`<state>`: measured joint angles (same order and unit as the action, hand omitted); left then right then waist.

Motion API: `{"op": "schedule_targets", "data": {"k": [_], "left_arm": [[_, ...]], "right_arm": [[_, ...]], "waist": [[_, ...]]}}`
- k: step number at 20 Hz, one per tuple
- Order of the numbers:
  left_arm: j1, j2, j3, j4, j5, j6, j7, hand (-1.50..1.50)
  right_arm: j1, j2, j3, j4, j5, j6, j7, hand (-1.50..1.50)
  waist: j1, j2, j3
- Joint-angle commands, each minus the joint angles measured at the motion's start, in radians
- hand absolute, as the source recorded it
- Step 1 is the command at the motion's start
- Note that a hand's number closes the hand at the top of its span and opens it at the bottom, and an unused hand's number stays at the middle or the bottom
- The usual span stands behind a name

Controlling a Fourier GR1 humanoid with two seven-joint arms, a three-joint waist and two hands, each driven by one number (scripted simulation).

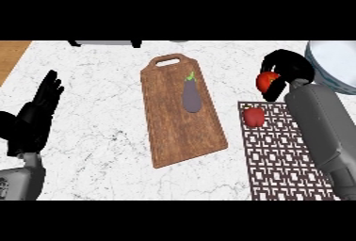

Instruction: Pick the tomato from the placemat and place it in the bowl

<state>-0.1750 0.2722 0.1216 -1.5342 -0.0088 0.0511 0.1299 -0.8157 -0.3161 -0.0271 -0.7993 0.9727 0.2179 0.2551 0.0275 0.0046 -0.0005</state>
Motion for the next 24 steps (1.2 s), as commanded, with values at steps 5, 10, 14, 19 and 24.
{"op": "schedule_targets", "data": {"k": [5, 10, 14, 19, 24], "left_arm": [[0.017, 0.01, 0.035, 0.028, 0.01, 0.0, -0.008, 0.0], [0.054, 0.019, 0.041, 0.008, 0.016, -0.023, -0.034, 0.0], [-0.006, 0.01, 0.02, -0.036, 0.006, -0.013, 0.053, 0.0], [-0.035, -0.021, 0.005, -0.047, -0.025, 0.028, 0.087, 0.0], [0.062, -0.009, 0.031, -0.007, 0.015, -0.041, -0.042, 0.0]], "right_arm": [[-0.139, -0.046, -0.038, -0.213, 0.064, -0.138, 0.178, 1.5], [-0.126, -0.083, -0.111, -0.366, 0.018, -0.13, 0.238, 1.5], [-0.122, -0.119, -0.153, -0.355, 0.026, -0.147, 0.265, 1.5], [-0.191, -0.158, -0.223, -0.205, -0.022, -0.189, 0.19, 1.5], [-0.142, -0.275, -0.325, -0.005, -0.094, -0.259, -0.039, 1.5]], "waist": [[-0.04, -0.014, -0.001], [-0.037, -0.012, 0.0], [-0.026, -0.006, 0.001], [-0.017, -0.002, 0.001], [-0.008, 0.002, 0.001]]}}
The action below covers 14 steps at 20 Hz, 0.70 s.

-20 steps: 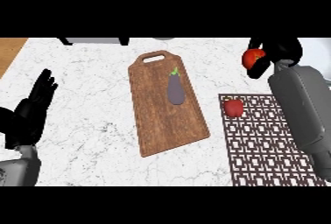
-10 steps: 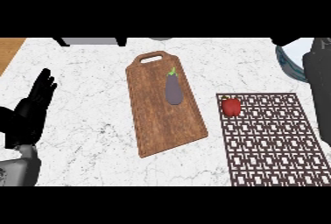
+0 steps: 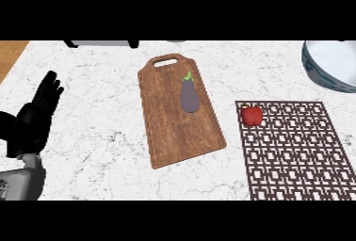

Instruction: Pick the tomato from the placemat and place it in the bowl

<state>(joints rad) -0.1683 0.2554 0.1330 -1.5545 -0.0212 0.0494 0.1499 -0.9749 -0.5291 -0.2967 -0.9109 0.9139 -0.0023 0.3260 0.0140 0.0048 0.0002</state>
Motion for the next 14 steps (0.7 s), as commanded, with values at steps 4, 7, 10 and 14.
{"op": "schedule_targets", "data": {"k": [4, 7, 10, 14], "left_arm": [[-0.02, -0.006, -0.006, 0.037, -0.009, -0.013, -0.024, 0.0], [-0.032, 0.009, -0.001, 0.011, -0.003, -0.024, -0.012, 0.0], [-0.039, 0.014, 0.001, -0.002, 0.012, -0.038, 0.005, 0.0], [-0.009, -0.017, -0.02, -0.017, 0.002, -0.025, -0.005, 0.0]], "right_arm": [[-0.069, -0.121, -0.1, 0.336, -0.042, -0.115, -0.23, 1.5], [-0.06, -0.15, -0.121, 0.45, -0.042, -0.164, -0.318, 1.5], [-0.067, -0.169, -0.158, 0.519, -0.055, -0.235, -0.369, 1.5], [-0.049, -0.209, -0.176, 0.601, -0.06, -0.253, -0.448, 1.5]], "waist": [[0.019, 0.01, 0.001], [0.032, 0.015, 0.002], [0.048, 0.023, 0.003], [0.051, 0.022, 0.004]]}}
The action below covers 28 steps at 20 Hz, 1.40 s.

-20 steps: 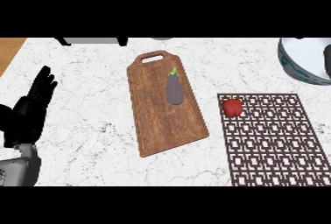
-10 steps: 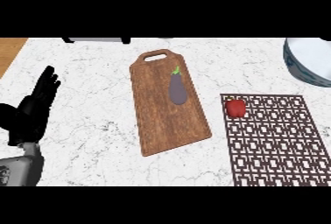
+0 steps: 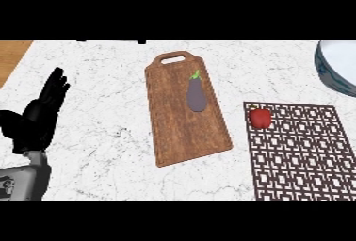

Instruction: Pick the tomato from the placemat and place it in the bowl

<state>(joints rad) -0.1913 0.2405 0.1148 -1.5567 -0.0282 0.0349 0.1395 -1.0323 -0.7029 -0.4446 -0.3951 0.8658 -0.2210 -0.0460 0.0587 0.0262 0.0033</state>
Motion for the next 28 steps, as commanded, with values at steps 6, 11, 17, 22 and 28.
{"op": "schedule_targets", "data": {"k": [6, 11, 17, 22, 28], "left_arm": [[-0.021, -0.009, -0.009, -0.019, 0.009, -0.006, 0.021, 0.0], [-0.035, -0.004, -0.002, 0.036, -0.006, -0.005, -0.024, 0.0], [-0.001, 0.0, 0.017, 0.018, -0.002, 0.007, -0.005, 0.0], [0.017, 0.01, 0.029, 0.007, 0.016, -0.011, -0.011, 0.0], [0.014, 0.017, 0.033, -0.006, 0.019, -0.016, 0.003, 0.0]], "right_arm": [[0.028, -0.087, -0.005, 0.214, 0.033, 0.117, 0.081, -1.5], [0.026, -0.103, -0.058, 0.229, -0.032, 0.203, -0.067, -1.5], [0.016, -0.113, -0.322, 0.201, -0.298, 0.16, -0.184, -1.5], [0.07, -0.176, -0.476, 0.218, -0.452, 0.235, -0.248, -1.5], [0.222, -0.295, -0.51, 0.254, -0.49, 0.418, -0.275, -1.5]], "waist": [[0.023, 0.013, 0.003], [0.01, 0.013, 0.003], [-0.014, 0.0, 0.006], [-0.017, -0.001, 0.005], [-0.022, -0.002, 0.005]]}}
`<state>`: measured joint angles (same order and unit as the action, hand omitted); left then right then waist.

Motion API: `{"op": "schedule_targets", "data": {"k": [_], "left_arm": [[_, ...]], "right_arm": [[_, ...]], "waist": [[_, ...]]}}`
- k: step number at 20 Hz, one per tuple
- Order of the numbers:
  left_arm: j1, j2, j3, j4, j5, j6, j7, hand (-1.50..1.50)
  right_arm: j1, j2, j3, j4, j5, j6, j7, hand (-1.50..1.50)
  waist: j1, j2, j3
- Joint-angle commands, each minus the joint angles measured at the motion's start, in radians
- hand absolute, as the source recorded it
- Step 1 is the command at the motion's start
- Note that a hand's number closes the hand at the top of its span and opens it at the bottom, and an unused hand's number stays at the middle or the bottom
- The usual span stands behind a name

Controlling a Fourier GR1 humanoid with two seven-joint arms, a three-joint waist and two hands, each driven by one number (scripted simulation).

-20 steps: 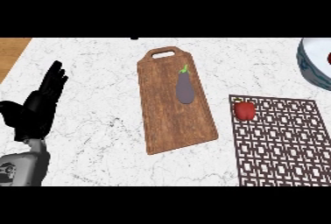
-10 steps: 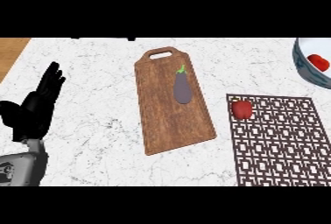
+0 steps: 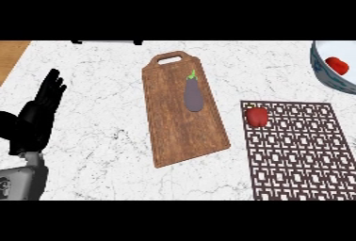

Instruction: Pick the tomato from the placemat and place it in the bowl

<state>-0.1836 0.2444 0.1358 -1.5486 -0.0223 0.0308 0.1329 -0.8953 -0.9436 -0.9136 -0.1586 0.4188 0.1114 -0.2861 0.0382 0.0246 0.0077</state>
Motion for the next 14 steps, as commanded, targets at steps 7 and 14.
{"op": "schedule_targets", "data": {"k": [7, 14], "left_arm": [[0.007, -0.001, 0.016, 0.016, 0.004, 0.004, 0.002, 0.0], [0.019, 0.03, 0.032, -0.007, 0.022, -0.032, 0.004, 0.0]], "right_arm": [[0.214, -0.133, -0.106, 0.044, -0.12, 0.313, -0.066, -1.5], [0.314, -0.163, -0.15, 0.021, -0.186, 0.469, -0.134, -1.5]], "waist": [[-0.014, -0.004, 0.002], [-0.015, -0.013, 0.0]]}}
